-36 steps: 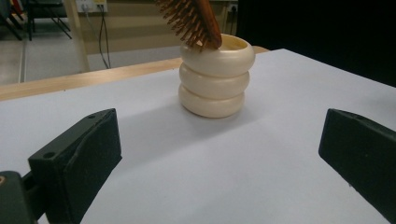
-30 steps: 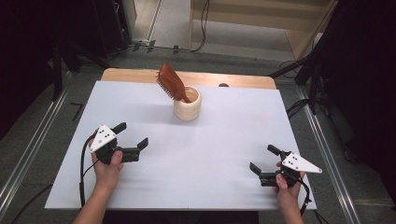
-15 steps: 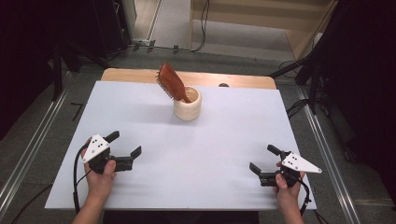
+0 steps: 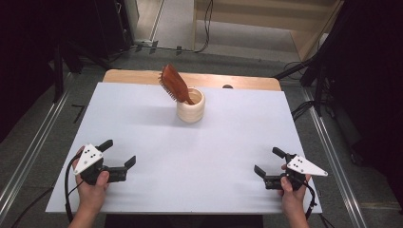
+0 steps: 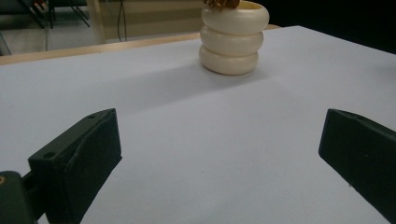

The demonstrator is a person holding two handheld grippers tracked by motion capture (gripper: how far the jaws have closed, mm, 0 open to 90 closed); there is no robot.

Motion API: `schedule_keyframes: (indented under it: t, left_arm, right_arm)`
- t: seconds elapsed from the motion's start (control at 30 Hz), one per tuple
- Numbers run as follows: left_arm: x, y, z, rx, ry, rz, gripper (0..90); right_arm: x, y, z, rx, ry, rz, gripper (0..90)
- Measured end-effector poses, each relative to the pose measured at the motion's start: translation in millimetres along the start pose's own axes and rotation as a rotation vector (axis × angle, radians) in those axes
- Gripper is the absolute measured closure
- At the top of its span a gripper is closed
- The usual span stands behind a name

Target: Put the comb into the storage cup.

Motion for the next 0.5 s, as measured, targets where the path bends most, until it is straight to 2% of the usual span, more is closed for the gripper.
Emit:
schedule_keyframes:
  t: [0.23, 0.5]
  left_arm:
    - [-1.7, -3.2, -14.1, 0.019, 0.006, 0.001, 0.0]
    - [-10.3, -10.6, -29.3, 0.032, -0.013, 0.005, 0.0]
  right_arm:
    - [0.9, 2.5, -1.9, 0.0, 0.014, 0.027, 0.0]
    - [0.5, 1.9, -0.5, -0.004, 0.012, 0.018, 0.0]
Point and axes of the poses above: each handheld gripper's, and its own axes: z roughly forward along the jaws, x roughly out of its top, y roughly to its right, the point moved 9 cm from there along z, roughly forward along the jaws, and after that the axes turned 9 degrees about -x, right-handed, at the moved point
